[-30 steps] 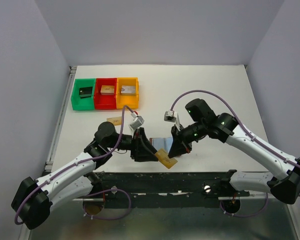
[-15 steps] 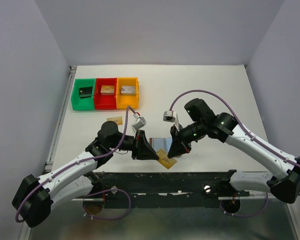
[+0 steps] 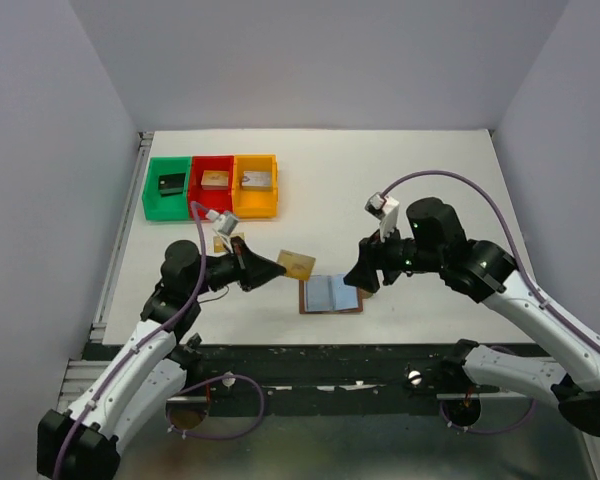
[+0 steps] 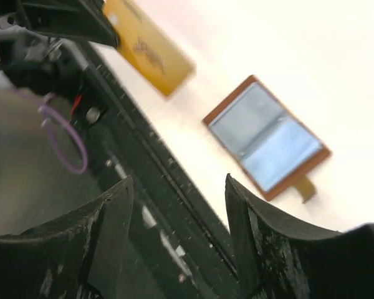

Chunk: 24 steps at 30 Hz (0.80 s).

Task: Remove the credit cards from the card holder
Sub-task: Place the credit card at the center of the board.

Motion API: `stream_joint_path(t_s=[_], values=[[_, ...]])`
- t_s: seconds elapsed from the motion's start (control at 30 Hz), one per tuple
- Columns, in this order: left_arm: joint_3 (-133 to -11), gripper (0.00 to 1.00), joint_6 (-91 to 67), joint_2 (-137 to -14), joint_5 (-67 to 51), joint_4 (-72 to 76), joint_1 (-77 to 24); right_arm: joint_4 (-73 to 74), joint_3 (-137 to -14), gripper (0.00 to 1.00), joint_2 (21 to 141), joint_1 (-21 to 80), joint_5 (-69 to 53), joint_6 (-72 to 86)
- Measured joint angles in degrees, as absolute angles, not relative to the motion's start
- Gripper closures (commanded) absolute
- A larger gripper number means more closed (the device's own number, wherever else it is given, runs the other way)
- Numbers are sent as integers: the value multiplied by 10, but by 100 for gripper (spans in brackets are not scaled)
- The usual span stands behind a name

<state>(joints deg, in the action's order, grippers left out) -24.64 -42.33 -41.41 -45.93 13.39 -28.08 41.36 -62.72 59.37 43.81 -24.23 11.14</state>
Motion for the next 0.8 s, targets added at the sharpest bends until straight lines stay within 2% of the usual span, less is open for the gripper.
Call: stream_joint_path(t_s=[0.23, 0.43, 0.8], values=[[-227, 100, -467, -370, -301, -19, -93, 310, -520, 32, 507, 434, -95, 179], [-199, 100, -492, -456, -258, -32, 10, 285, -466, 33, 510, 434, -84, 211], [-211, 100, -498, -607, -255, 23, 68, 225, -423, 33, 516, 434, -127, 239]])
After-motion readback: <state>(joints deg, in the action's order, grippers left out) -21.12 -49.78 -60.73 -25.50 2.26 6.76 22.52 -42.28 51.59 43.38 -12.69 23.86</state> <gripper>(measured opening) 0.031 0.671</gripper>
